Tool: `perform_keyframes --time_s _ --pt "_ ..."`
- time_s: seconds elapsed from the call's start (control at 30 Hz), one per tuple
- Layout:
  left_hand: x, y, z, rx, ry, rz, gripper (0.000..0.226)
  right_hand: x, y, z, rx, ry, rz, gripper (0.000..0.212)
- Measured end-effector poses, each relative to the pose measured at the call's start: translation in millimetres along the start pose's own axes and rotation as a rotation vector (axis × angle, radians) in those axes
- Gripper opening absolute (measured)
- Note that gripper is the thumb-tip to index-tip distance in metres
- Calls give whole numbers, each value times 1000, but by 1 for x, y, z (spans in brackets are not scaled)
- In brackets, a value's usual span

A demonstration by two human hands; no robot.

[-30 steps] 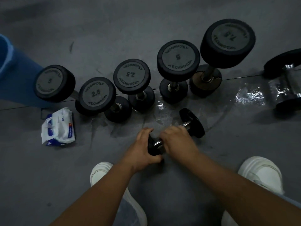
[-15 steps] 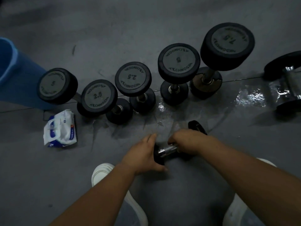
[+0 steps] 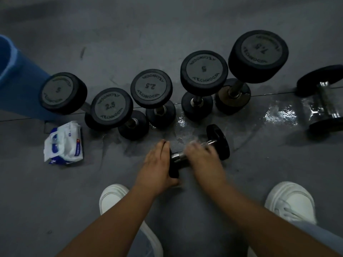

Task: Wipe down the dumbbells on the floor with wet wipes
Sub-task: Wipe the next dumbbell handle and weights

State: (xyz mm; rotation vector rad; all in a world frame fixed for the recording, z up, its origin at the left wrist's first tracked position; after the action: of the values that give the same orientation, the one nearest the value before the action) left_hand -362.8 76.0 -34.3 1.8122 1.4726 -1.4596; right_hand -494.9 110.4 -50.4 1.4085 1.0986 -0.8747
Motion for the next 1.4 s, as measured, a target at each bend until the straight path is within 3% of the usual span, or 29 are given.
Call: perform_keyframes --time_s 0.07,0.2,0.27,0.43,0.53,0.63,0.7,0.87,0.93,1.0,1.13,1.27,1.4 --pt "-1 -1 -2 -14 -33 -23 126 -1 -13 2 117 34 -53 57" --pt "-2 1 5 -16 -16 -37 123 12 5 -2 -54 61 -103 59" --pt "-3 3 8 -23 -6 -44 125 3 -11 4 -16 3 -135 56" --pt "-7 8 20 -25 55 6 133 3 -16 24 -1 74 -179 32" --pt "-15 7 23 -14 81 62 126 -6 -18 45 7 233 -138 29" --pt "-13 9 19 -46 214 -20 115 -7 -18 46 -142 487 -166 23" --pt "-6 8 9 -67 310 -101 119 -7 -18 38 -209 567 -186 20" --pt "-7 3 -11 -49 223 -237 110 4 -20 17 -161 400 -24 20" --pt "-13 1 -14 13 140 -118 98 2 -29 14 -12 281 57 19" --pt "-9 -5 -18 38 119 0 92 4 -27 5 70 111 -24 21" --pt "7 -13 -24 -85 124 82 128 13 -1 -25 73 8 -108 59" --pt "10 -10 -24 -191 83 124 132 2 5 -20 -305 -29 -59 49" --pt "13 -6 -19 -192 117 65 131 -7 -12 -8 -119 -2 88 27"
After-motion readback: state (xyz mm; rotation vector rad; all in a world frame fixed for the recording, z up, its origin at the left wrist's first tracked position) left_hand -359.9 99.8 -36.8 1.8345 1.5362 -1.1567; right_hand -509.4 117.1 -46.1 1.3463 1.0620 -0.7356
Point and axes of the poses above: each hand's wrist, its own z-axis towards the middle knuckle, its own x-axis out of the palm, y = z × x, the point moved 6 cm from there along z, towards the middle knuckle, and after that the axes turned 1 degree about z, right-handed, at the moved point
